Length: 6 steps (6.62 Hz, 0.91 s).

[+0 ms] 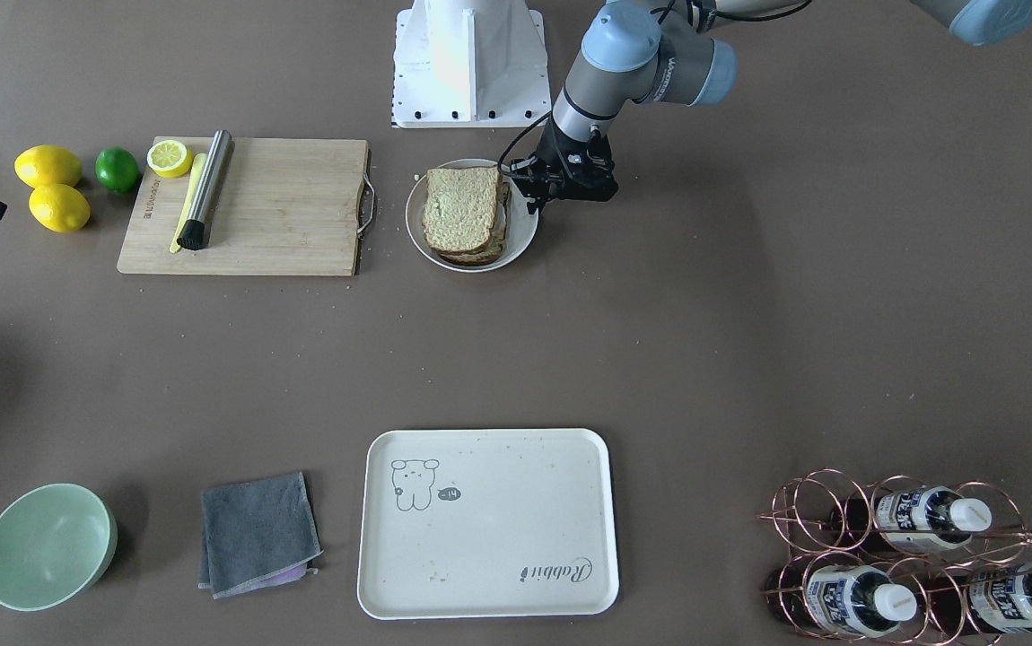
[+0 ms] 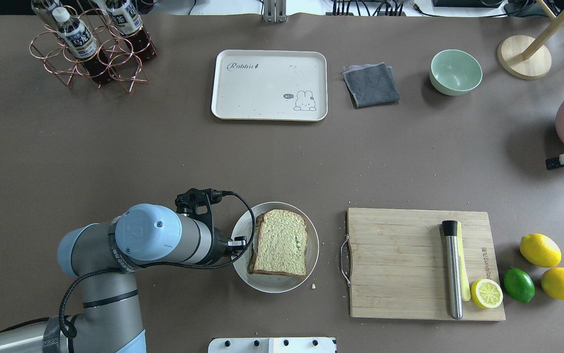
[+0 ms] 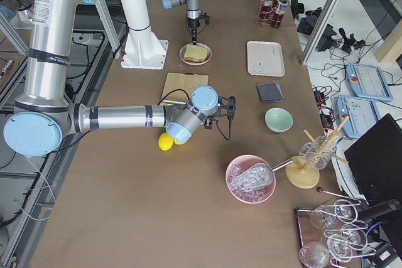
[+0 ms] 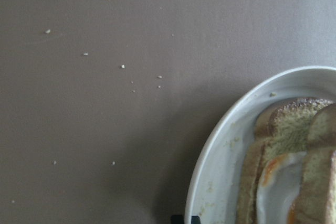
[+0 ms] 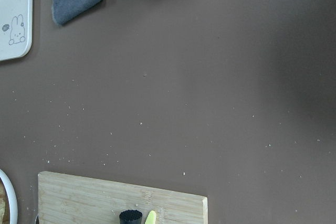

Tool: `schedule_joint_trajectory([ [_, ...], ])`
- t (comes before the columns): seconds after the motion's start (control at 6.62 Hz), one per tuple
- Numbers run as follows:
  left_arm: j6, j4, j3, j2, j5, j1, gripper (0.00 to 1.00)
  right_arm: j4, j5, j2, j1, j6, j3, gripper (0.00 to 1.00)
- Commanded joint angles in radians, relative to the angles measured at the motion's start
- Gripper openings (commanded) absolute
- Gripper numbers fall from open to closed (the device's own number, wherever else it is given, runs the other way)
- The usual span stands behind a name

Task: Make sandwich and place on tray
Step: 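Grasp the rim of the white plate with the left gripper, then slide the plate with the left gripper onto the white rabbit tray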

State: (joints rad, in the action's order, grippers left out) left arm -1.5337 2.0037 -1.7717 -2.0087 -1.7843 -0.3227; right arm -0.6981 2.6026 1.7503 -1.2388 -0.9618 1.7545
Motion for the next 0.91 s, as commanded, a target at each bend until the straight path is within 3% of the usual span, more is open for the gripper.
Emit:
schedule_joint_trajectory([
  [0.0, -0.128, 0.027, 0.000, -0.021, -0.006, -0.048, 0.00, 0.000, 0.001, 0.000, 0.001, 0.000, 0.000, 1.00],
  [0.3, -0.251, 0.036, 0.018, -0.060, -0.012, -0.154, 0.00, 0.000, 0.001, -0.002, 0.001, 0.000, 0.002, 1.00],
  [0.45, -0.297, 0.070, 0.093, -0.111, -0.013, -0.207, 0.00, 0.000, 0.001, -0.003, 0.001, 0.000, 0.005, 1.00],
  [0.76, -0.347, 0.179, 0.348, -0.244, -0.020, -0.298, 0.00, 0.000, -0.001, -0.006, 0.001, 0.000, 0.005, 1.00],
])
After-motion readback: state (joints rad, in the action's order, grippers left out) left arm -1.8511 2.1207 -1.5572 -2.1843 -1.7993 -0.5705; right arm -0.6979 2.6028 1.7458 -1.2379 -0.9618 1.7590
